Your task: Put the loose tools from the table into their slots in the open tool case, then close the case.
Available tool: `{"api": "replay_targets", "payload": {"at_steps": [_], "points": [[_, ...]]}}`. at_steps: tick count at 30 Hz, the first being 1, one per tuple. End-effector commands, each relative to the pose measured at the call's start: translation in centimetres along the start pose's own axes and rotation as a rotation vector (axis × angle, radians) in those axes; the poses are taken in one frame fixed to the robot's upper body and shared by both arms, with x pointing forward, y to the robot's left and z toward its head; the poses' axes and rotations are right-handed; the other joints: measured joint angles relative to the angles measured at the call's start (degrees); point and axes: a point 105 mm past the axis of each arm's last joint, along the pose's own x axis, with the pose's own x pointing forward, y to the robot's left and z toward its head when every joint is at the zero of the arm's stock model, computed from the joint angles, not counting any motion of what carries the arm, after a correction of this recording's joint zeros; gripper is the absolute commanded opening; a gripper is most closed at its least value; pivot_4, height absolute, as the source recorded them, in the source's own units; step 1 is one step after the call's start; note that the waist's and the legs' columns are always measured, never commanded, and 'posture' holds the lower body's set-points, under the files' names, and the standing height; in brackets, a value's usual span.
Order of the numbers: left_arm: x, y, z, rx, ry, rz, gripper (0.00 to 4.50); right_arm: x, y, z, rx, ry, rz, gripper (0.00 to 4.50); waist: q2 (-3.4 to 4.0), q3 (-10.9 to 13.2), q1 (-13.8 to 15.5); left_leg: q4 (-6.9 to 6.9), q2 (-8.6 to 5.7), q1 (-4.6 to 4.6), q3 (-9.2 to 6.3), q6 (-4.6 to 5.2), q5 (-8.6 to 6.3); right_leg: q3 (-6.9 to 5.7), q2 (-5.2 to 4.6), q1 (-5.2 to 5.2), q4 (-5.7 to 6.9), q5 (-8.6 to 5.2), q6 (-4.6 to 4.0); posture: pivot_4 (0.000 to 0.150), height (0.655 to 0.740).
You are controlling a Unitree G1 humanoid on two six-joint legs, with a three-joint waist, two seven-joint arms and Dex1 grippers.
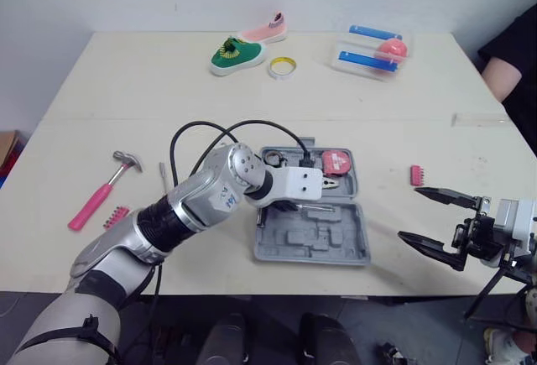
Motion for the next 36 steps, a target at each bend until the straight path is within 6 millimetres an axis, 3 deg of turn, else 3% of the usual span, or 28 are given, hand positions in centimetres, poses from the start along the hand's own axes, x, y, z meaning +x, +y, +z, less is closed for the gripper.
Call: {"api": "replay_targets", "payload": {"at_steps": [1,17,25,36], "points": [[-0.1,0.3,-0.4,0.036,0.030,0.034,0.06,-0.1,0.0,0.9,-0.039,-0.021,-0.012,4.50,0.00,0.00,-0.03,0.00,0.00,0.00,0.00,0.00,0.00,0.00,0.01,0.00,0.01,0.00,0.00,0.150,0.7400],[0.1,1.0,-0.9,0.042,0.055,0.076,0.06,-0.1,0.2,1.0,-0.037,-0.022,-0.020,4.50,0.00,0.00,-0.01,0.11,0.00,0.01,-0.02,0.00,0.00,0.00,0.00,0.02,0.10,0.00,0.00,0.150,0.7400],[-0.6,1.6,-0.8,0.124,0.081,0.095,0.06,-0.1,0.3,0.9,-0.033,-0.023,-0.018,4.50,0.00,0.00,-0.03,0.13,0.00,0.01,-0.03,0.00,0.00,0.00,0.00,0.02,0.09,0.00,0.00,0.150,0.7400],[0.2,1.6,-1.7,0.221,0.097,0.059,0.06,0.2,0.2,0.9,-0.036,-0.027,-0.020,4.50,0.00,0.00,0.03,0.22,0.00,0.00,-0.03,0.02,-0.01,-0.01,-0.01,0.03,0.14,0.00,0.00,0.150,0.7400]]}}
